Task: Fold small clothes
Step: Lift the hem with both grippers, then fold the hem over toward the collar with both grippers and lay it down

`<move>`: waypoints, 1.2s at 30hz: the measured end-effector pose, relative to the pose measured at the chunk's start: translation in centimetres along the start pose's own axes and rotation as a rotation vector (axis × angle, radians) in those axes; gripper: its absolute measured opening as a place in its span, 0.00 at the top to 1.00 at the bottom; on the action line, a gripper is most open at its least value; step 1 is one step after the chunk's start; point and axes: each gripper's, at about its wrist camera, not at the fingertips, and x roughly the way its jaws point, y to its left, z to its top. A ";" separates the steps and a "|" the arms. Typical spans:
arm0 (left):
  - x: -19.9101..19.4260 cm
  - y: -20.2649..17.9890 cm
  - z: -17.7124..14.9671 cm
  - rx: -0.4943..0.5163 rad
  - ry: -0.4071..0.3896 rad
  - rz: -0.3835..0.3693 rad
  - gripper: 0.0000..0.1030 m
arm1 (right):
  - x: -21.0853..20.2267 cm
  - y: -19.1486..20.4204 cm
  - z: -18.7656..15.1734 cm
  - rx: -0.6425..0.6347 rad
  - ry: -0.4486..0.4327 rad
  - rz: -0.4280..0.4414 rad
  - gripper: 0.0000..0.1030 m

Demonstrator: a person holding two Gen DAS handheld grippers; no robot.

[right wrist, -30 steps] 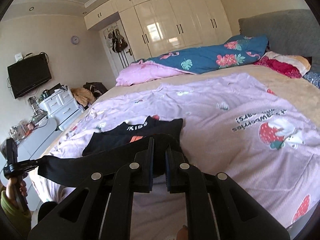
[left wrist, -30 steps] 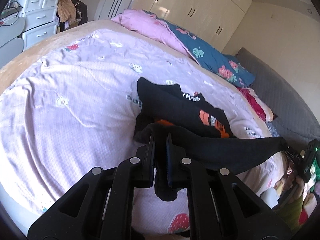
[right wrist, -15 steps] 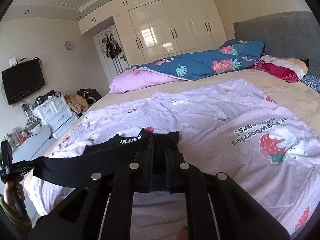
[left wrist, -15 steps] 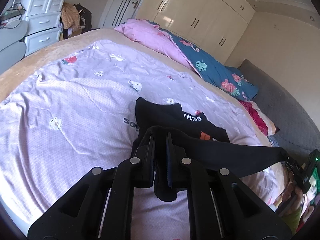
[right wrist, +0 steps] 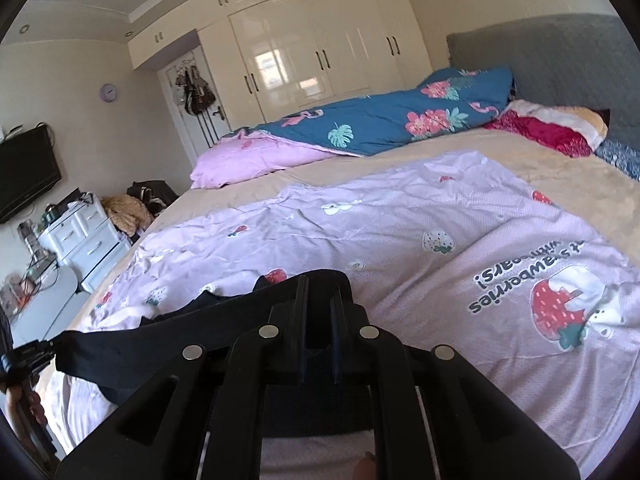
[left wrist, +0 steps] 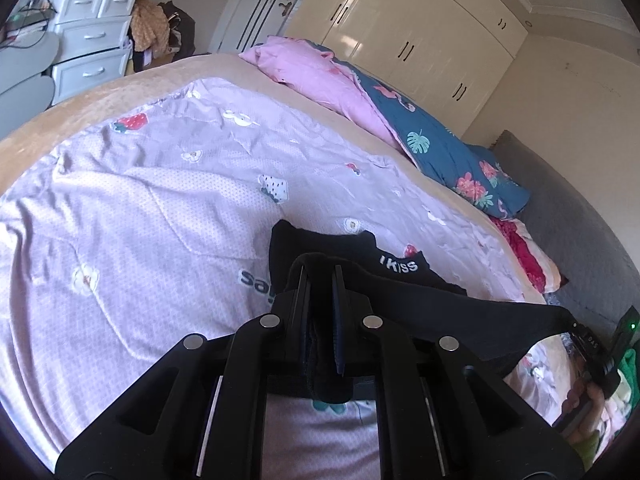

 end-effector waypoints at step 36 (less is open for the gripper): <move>7.7 -3.1 -2.2 0.167 0.103 0.015 0.81 | 9.6 4.1 -2.9 -0.185 0.112 0.009 0.76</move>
